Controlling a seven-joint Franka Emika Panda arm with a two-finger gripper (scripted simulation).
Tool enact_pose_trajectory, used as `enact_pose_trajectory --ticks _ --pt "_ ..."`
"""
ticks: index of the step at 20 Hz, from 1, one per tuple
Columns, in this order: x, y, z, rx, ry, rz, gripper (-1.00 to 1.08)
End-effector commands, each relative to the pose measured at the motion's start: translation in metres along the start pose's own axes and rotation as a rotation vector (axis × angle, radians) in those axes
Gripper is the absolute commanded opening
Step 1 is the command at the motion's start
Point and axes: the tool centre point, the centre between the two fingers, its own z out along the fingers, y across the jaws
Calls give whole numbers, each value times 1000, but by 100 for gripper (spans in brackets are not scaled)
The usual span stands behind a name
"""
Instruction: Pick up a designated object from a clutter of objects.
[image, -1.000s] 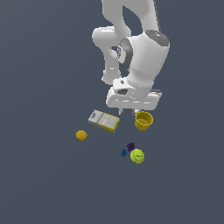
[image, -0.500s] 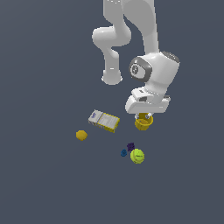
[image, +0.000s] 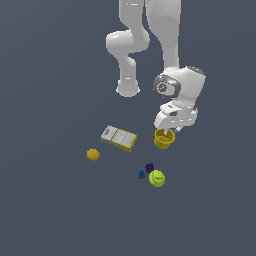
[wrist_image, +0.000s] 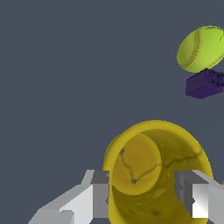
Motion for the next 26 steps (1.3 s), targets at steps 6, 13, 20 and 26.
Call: enact_pose_trajectory --ticks 6,13,20,26 --pt "-13 -22 6 26 10 -26 28" --pt "-13 -21 12 25 9 -26 28" --pt "-13 -23 33 26 9 -27 28" --pt "-13 -23 37 26 10 -27 -100"
